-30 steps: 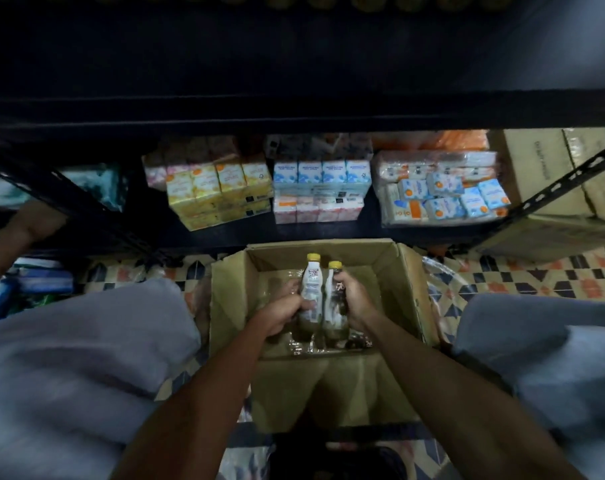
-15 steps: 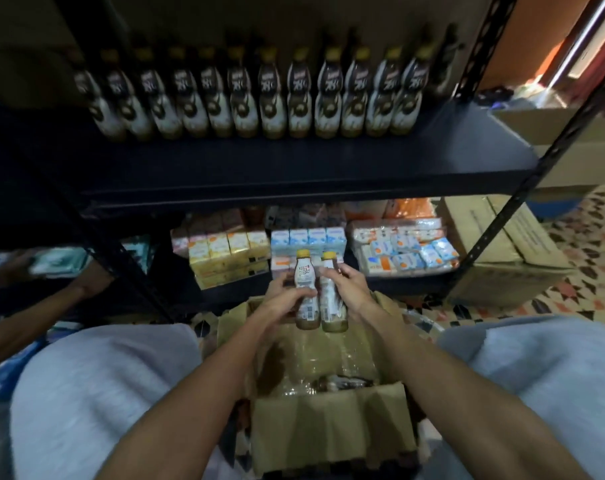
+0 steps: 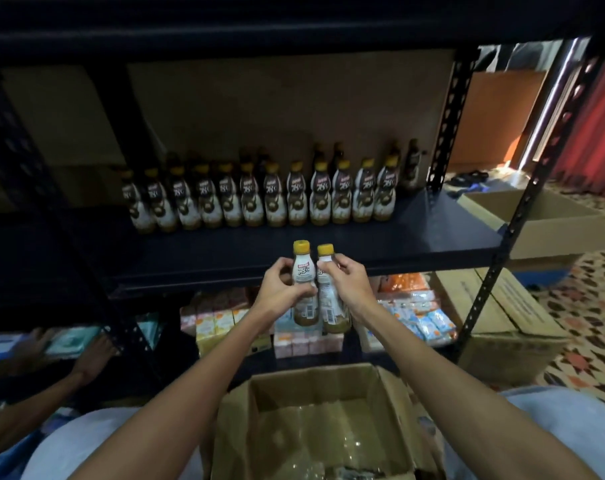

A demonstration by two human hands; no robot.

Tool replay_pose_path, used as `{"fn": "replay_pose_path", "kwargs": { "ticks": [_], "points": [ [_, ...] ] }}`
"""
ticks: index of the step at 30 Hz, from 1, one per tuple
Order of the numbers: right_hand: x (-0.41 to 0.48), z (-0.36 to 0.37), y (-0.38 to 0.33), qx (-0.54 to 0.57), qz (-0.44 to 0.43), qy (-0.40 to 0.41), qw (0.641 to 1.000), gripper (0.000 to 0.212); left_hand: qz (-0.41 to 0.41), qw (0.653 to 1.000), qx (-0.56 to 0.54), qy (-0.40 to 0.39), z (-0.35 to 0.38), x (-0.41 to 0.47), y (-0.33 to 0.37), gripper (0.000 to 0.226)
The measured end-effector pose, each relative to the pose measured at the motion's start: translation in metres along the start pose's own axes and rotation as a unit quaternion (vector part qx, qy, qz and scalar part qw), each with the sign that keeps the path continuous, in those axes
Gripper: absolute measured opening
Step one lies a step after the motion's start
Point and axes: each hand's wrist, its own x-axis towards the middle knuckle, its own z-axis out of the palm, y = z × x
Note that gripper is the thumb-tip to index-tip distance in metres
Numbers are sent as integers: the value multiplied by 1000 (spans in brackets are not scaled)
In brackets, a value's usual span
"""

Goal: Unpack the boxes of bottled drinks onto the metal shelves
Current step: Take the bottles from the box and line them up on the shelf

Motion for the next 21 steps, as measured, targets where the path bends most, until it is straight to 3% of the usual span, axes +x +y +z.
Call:
{"fn": "replay_pose_path", "kwargs": {
  "ticks": [10,15,21],
  "points": [
    [50,6,-76,36,-102,6,994,9,93,994,-30,44,-17,40,68,55],
    [78,9,-74,42,-93,8,995,38,84,994,-29,58,-15,61,75,53],
    [98,8,-63,32,-77,-2,997,42,61,994,-43,74,-9,86,63,55]
  ]
}}
